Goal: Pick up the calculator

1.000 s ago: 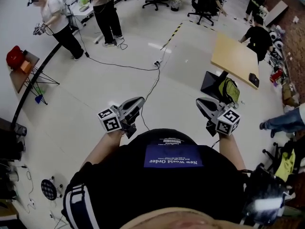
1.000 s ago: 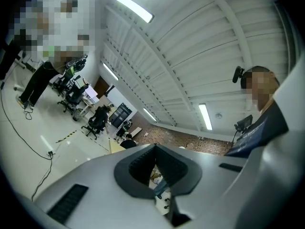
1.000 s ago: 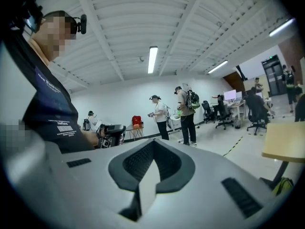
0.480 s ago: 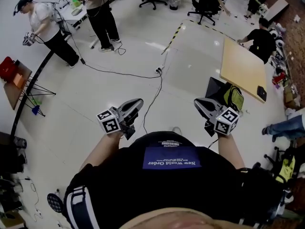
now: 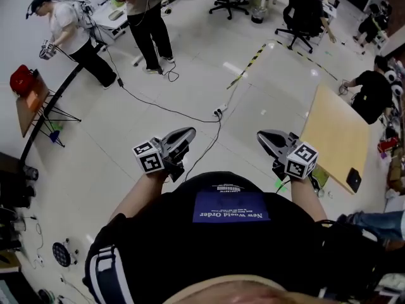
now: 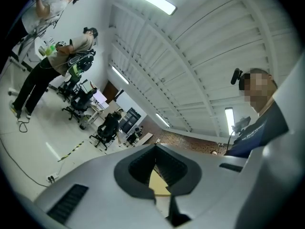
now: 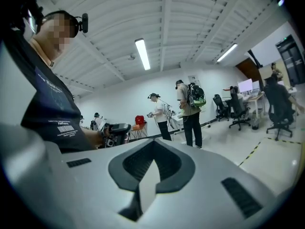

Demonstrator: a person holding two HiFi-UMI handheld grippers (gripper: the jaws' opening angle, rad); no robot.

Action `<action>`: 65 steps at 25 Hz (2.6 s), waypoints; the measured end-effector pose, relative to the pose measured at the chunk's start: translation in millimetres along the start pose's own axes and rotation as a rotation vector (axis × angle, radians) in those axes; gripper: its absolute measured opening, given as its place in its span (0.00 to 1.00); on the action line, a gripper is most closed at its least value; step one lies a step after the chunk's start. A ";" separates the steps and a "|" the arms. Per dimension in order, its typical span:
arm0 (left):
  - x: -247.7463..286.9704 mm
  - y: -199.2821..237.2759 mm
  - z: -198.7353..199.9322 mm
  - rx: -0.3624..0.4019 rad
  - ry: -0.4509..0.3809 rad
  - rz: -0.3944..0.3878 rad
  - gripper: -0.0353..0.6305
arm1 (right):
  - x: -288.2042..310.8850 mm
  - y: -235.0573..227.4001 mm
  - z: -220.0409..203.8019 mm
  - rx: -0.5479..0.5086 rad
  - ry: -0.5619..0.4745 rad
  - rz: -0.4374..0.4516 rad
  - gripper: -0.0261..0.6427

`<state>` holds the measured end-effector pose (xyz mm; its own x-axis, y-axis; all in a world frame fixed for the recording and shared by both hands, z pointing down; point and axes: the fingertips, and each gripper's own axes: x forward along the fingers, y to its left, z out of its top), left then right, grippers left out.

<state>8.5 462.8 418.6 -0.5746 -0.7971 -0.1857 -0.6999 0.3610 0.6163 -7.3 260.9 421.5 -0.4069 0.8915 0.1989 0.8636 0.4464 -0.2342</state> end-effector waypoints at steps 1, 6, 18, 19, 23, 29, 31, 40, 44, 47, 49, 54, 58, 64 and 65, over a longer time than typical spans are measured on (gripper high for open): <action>20.1 5.8 6.7 0.006 -0.006 -0.001 0.06 | 0.8 -19.4 8.2 -0.017 0.003 0.012 0.02; 80.7 38.8 21.7 0.007 0.024 -0.006 0.06 | 8.4 -81.1 34.2 -0.041 -0.012 0.026 0.02; 198.7 162.5 58.5 -0.068 0.132 -0.162 0.06 | 35.9 -218.2 53.4 0.015 0.005 -0.176 0.02; 210.5 173.9 62.4 -0.065 0.149 -0.185 0.06 | 40.3 -230.5 56.8 0.013 0.005 -0.198 0.02; 267.5 203.2 61.0 -0.080 0.320 -0.366 0.06 | 21.5 -259.3 54.4 0.088 -0.048 -0.417 0.02; 373.4 225.9 38.0 -0.094 0.518 -0.600 0.06 | -27.6 -287.7 35.7 0.181 -0.129 -0.712 0.02; 406.7 211.9 13.5 -0.117 0.573 -0.684 0.06 | -58.0 -284.9 19.9 0.209 -0.148 -0.816 0.02; 537.6 61.8 -108.4 -0.168 0.837 -1.013 0.06 | -235.6 -248.0 -26.2 0.348 -0.340 -1.193 0.02; 570.0 25.3 -133.4 -0.154 0.865 -1.077 0.06 | -278.9 -255.5 -40.8 0.360 -0.327 -1.227 0.02; 601.2 11.7 -151.4 -0.175 0.882 -1.095 0.06 | -316.3 -281.0 -36.4 0.341 -0.328 -1.270 0.02; 615.8 16.1 -160.5 -0.178 0.913 -1.114 0.06 | -321.5 -297.8 -28.2 0.337 -0.347 -1.276 0.02; 677.1 36.3 -193.4 -0.204 0.988 -1.160 0.06 | -348.6 -335.8 -31.0 0.363 -0.319 -1.388 0.02; 708.4 36.7 -226.0 -0.228 1.078 -1.282 0.06 | -367.1 -347.7 -34.0 0.425 -0.372 -1.532 0.02; 745.1 17.5 -235.7 -0.239 1.130 -1.369 0.06 | -372.0 -368.3 -20.8 0.445 -0.376 -1.581 0.02; 745.0 12.9 -237.4 -0.236 1.125 -1.385 0.06 | -374.5 -368.6 -21.3 0.444 -0.368 -1.580 0.02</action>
<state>-327.9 -241.3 470.0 0.9189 -0.3776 -0.1144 -0.2450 -0.7733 0.5848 -166.9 -239.2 453.7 -0.8309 -0.4797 0.2820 -0.5496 0.7868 -0.2808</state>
